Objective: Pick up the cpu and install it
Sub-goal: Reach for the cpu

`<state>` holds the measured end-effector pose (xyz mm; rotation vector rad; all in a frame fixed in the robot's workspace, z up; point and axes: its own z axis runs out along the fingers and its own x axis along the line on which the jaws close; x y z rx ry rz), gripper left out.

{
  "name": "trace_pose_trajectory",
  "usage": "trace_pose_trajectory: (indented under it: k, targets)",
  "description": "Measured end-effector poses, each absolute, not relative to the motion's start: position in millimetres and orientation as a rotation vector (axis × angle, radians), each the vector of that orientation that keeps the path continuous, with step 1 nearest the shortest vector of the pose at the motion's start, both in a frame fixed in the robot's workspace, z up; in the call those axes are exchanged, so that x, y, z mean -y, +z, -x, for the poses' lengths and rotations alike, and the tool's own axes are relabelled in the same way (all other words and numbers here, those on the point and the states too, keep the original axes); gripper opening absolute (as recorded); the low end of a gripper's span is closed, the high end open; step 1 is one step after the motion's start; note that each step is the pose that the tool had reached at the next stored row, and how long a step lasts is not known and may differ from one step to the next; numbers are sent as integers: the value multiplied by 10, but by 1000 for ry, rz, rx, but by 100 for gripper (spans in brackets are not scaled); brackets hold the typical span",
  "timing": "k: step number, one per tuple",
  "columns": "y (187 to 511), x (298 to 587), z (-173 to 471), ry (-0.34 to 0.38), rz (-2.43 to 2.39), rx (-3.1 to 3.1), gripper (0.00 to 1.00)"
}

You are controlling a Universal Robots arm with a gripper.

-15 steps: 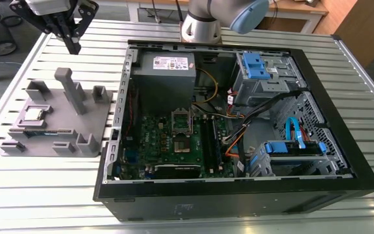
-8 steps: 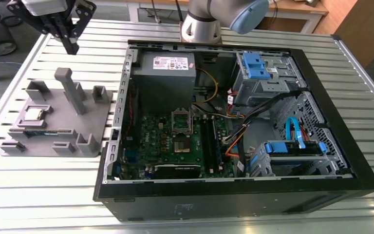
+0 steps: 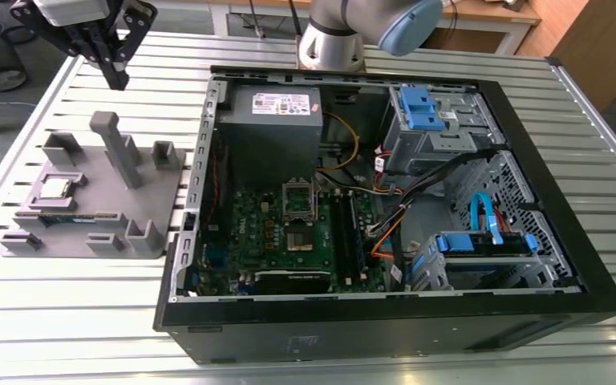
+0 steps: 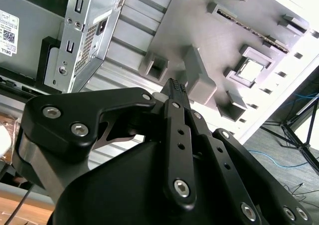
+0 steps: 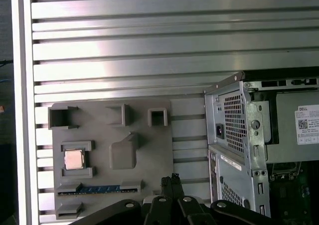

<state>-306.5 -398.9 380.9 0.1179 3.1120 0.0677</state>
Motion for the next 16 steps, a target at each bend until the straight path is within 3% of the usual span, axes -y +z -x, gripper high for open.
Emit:
trace_pose_trajectory:
  k: [16]
  targets:
    - [3804,3989,3226,68,-118,-3112,11]
